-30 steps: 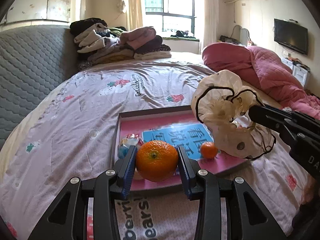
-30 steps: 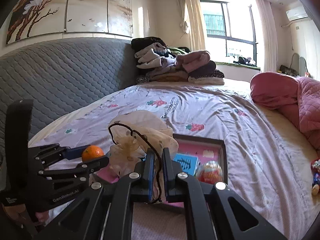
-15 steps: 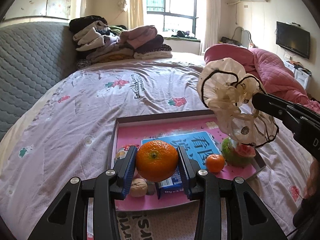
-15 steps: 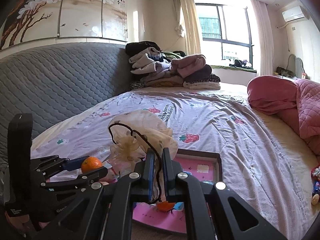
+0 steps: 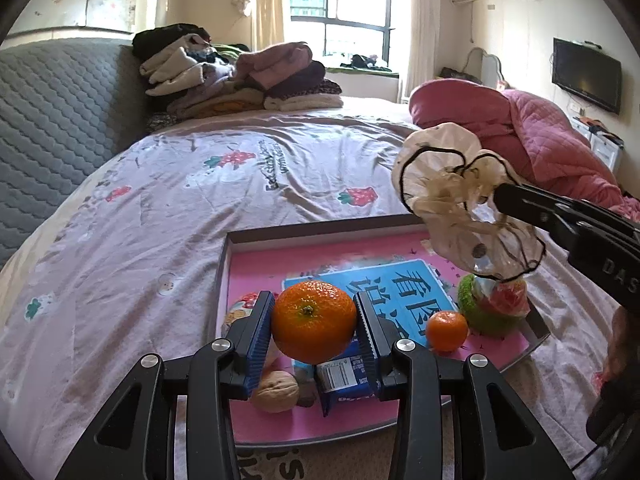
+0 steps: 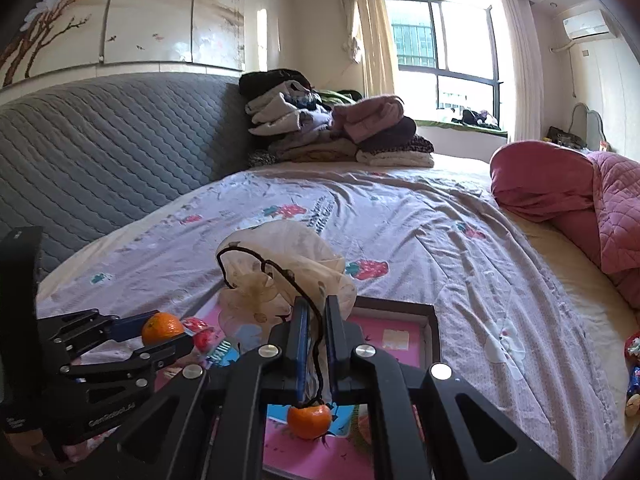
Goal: Organize objects
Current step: 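Carry the mandarin with the left tool over the tray while the right tool carries the bag, then lower the mandarin with the left tool into the tray while the right tool lowers the bag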
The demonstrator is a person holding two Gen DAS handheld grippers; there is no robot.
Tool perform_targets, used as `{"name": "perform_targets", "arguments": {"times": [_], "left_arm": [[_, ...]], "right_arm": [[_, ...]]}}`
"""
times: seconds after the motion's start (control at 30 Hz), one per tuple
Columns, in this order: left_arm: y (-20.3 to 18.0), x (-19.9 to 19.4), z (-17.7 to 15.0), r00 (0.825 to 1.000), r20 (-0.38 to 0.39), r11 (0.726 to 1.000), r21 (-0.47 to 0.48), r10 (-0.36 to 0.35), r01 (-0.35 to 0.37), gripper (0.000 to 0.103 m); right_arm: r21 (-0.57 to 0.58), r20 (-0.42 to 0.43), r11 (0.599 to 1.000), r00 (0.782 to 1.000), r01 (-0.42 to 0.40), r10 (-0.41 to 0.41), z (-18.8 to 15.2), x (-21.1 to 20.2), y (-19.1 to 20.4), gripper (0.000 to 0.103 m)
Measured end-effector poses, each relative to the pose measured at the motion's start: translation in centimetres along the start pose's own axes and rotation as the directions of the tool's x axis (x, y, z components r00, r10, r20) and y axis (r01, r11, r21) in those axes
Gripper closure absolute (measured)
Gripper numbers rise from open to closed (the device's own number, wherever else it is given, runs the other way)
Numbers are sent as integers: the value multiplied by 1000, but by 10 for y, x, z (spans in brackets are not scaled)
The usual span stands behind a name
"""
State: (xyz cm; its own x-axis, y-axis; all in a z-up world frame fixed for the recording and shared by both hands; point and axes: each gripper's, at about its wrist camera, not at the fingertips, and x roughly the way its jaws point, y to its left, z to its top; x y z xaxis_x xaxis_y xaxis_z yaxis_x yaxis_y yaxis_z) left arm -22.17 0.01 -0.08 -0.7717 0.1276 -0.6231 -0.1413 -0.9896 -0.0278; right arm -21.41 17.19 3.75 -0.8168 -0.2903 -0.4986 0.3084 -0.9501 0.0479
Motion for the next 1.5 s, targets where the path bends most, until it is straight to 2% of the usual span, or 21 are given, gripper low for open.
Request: {"name": "perform_targets", "arguments": {"times": [0.63, 1.0, 1.3, 1.5], "left_arm": [[-19, 32, -22, 993, -109, 998, 35, -54, 58, 62], [-25, 22, -38, 994, -108, 999, 38, -33, 37, 62], [-26, 17, -42, 994, -106, 999, 35, -21, 25, 62], [-27, 13, -45, 994, -112, 999, 26, -16, 19, 62]], "right_arm": [[-22, -118, 999, 993, 28, -30, -27, 61, -3, 95], [-59, -187, 996, 980, 65, -75, -42, 79, -1, 93], [-86, -202, 994, 975, 72, -89, -45, 80, 2, 92], [-86, -212, 993, 973, 79, -96, -44, 78, 3, 88]]}}
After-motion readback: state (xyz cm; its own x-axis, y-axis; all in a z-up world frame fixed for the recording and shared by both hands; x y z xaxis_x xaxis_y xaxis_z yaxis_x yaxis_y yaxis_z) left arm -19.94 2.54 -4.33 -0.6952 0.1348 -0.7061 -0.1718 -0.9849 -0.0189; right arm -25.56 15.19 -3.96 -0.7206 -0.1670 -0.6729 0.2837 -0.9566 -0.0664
